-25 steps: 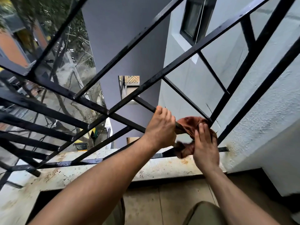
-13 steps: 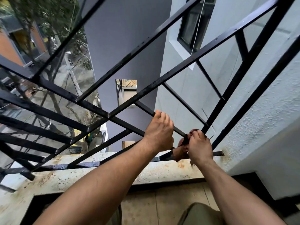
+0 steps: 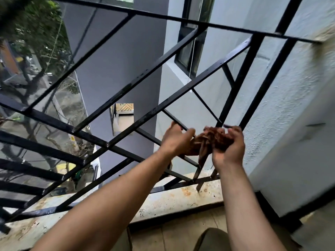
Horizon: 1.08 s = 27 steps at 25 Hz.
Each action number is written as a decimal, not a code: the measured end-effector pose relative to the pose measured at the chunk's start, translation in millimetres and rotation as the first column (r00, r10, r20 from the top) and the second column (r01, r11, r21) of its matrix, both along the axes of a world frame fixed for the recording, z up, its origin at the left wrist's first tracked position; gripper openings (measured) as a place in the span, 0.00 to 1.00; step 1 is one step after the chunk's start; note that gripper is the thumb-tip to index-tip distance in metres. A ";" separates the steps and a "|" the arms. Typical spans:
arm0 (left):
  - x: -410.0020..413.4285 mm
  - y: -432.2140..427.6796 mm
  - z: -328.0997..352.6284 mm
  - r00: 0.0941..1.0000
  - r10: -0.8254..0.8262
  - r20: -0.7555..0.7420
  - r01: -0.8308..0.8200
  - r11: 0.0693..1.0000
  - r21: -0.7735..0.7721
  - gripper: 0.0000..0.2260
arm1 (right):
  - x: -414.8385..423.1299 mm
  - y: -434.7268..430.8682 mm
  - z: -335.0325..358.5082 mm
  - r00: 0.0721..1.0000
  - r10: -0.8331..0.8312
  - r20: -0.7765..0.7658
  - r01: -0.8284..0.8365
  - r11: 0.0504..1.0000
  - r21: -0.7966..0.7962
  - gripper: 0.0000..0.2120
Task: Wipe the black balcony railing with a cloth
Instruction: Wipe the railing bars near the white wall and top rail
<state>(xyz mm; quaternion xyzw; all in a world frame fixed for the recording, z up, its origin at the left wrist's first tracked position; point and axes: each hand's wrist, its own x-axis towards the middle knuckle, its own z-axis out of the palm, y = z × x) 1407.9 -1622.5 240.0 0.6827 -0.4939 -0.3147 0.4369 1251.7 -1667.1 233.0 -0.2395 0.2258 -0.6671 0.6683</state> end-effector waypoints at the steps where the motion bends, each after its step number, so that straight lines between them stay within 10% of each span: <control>1: -0.6 -5.6 6.8 0.971 0.030 -0.238 -0.035 0.999 -0.020 0.22 | 0.5 -9.2 10.8 0.997 -0.041 -0.059 0.040 0.999 -0.028 0.03; 4: 1.2 -14.2 3.0 0.882 0.072 -0.465 -0.139 0.984 -0.111 0.12 | 9.8 -20.1 -1.4 0.875 -0.192 -0.444 0.183 0.981 -0.063 0.07; 8: -3.0 -21.2 -8.0 0.915 0.079 -0.396 -0.163 0.970 -0.182 0.11 | 24.6 -27.7 -48.4 0.305 -0.499 -0.811 0.268 0.862 -0.429 0.19; 12: -4.8 -20.3 -3.1 0.921 0.107 -0.375 -0.193 0.961 -0.199 0.11 | 33.9 -45.1 -41.6 0.268 -0.353 -0.896 0.480 0.856 -0.193 0.19; 17: -8.1 -22.3 -8.9 0.918 0.139 -0.372 -0.215 0.961 -0.173 0.11 | 36.9 -57.4 -17.6 0.924 -0.229 -0.305 0.316 0.907 0.279 0.09; 19: -8.4 -24.5 -6.8 0.912 0.139 -0.385 -0.231 0.952 -0.203 0.11 | 40.8 -61.3 5.1 0.901 -0.352 -0.255 0.375 0.926 0.049 0.08; 22: -6.4 -30.2 -9.9 0.911 0.098 -0.401 -0.204 0.951 -0.232 0.10 | 55.2 -64.7 -29.3 0.965 -0.181 -0.190 0.203 0.974 0.102 0.14; 27: -7.2 -30.3 -13.8 0.908 0.107 -0.406 -0.214 0.950 -0.228 0.10 | 22.6 -65.8 -53.9 0.852 -0.228 -0.471 0.273 0.962 0.028 0.10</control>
